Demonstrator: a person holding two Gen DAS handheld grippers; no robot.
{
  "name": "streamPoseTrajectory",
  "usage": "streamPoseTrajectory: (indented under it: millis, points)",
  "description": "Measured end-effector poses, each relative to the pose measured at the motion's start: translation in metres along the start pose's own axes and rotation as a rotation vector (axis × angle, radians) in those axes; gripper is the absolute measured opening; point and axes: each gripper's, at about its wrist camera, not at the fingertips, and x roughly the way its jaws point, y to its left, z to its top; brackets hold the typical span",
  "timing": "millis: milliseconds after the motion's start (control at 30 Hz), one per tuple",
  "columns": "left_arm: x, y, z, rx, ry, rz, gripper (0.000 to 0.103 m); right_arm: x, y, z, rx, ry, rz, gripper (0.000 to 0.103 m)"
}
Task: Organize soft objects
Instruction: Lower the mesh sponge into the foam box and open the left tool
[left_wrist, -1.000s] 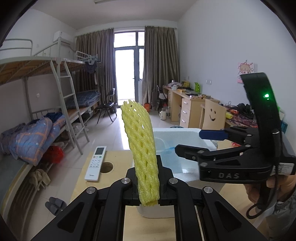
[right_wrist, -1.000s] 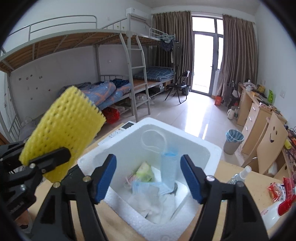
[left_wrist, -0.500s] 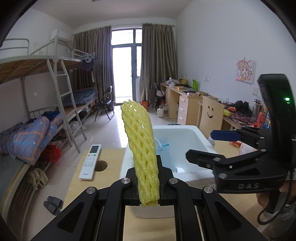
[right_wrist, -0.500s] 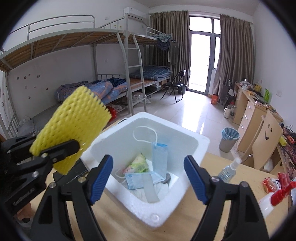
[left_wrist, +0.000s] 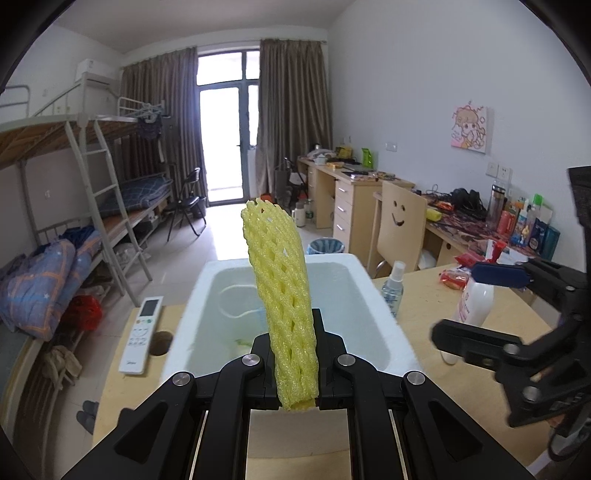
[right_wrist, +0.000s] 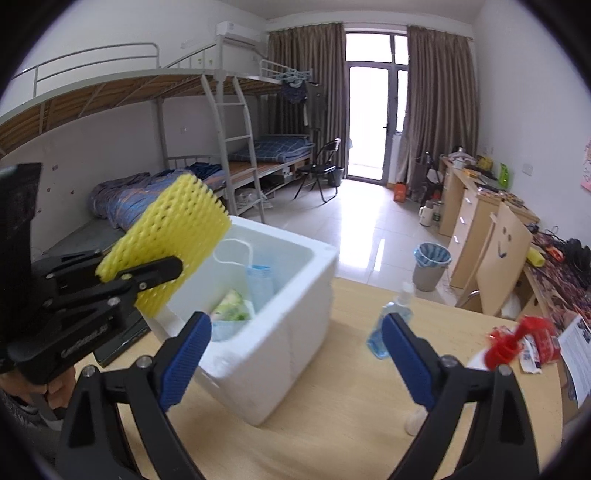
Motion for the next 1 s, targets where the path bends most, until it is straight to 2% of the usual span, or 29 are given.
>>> streamPoseTrajectory:
  millis: [467,767,833,867,900,967,1000]
  points:
    - [0.02,-0.011,0.005,0.01,0.027,0.002,0.011,-0.012,-0.013,-0.007,0.04,-0.022,-0.038,0.096]
    - [0.028,-0.011,0.006,0.004,0.033,0.04,0.012,-0.013,-0.014,-0.014,0.046,-0.026,-0.039,0.096]
    - [0.029,-0.011,0.007,0.012,0.035,0.08,0.022,-0.013,-0.014,-0.016,0.044,-0.027,-0.043,0.096]
    - [0.03,-0.01,0.007,0.011,0.037,0.09,0.04,-0.013,-0.013,-0.016,0.043,-0.028,-0.042,0.096]
    - [0.031,-0.009,0.008,0.009,0.037,0.102,0.064,-0.016,-0.016,-0.019,0.043,-0.03,-0.04,0.096]
    - [0.028,-0.007,0.008,0.0,0.014,0.142,0.087,-0.016,-0.016,-0.019,0.043,-0.032,-0.039,0.096]
    - [0.025,-0.007,0.008,-0.001,-0.006,0.159,0.09,-0.017,-0.016,-0.02,0.044,-0.033,-0.04,0.096]
